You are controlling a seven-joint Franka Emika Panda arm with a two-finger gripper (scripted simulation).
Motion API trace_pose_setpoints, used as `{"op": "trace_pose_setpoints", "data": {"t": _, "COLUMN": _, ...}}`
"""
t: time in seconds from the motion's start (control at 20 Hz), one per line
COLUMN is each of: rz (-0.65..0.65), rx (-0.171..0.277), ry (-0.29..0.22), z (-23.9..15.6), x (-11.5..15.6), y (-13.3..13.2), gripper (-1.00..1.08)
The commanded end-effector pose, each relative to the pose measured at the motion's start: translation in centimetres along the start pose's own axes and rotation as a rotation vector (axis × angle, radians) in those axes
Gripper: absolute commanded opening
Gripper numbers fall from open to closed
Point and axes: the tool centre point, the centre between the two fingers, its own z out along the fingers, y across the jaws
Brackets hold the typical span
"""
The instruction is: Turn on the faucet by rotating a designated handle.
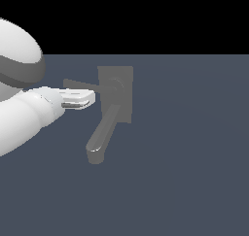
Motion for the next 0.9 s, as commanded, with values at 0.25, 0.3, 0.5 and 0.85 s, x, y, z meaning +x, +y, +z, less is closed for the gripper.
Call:
{"op": "trace_pose_setpoints", "data": {"t": 0.25, "rz": 0.001, "rx": -0.001, "ry": 0.000, "z": 0.0, "x": -1.4, "y": -0.4, "gripper": -1.00}}
{"op": "trace_pose_setpoints", "data": {"t": 0.3, "rz": 0.002, "rx": -0.002, "ry": 0.000, "z": 0.0, "x": -1.7, "y": -0.5, "gripper": -1.00}}
{"op": "trace_pose_setpoints", "data": {"t": 0.5, "rz": 0.002, "rx": -0.002, "ry": -0.002, "z": 0.0, "x": -3.1, "y": -0.9, "gripper": -1.00}}
{"op": "trace_pose_setpoints", "data": {"t": 0.85, "rz": 0.003, "rx": -0.004, "ry": -0.005, "z": 0.0, "x": -5.5, "y": -1.6, "gripper": -1.00}}
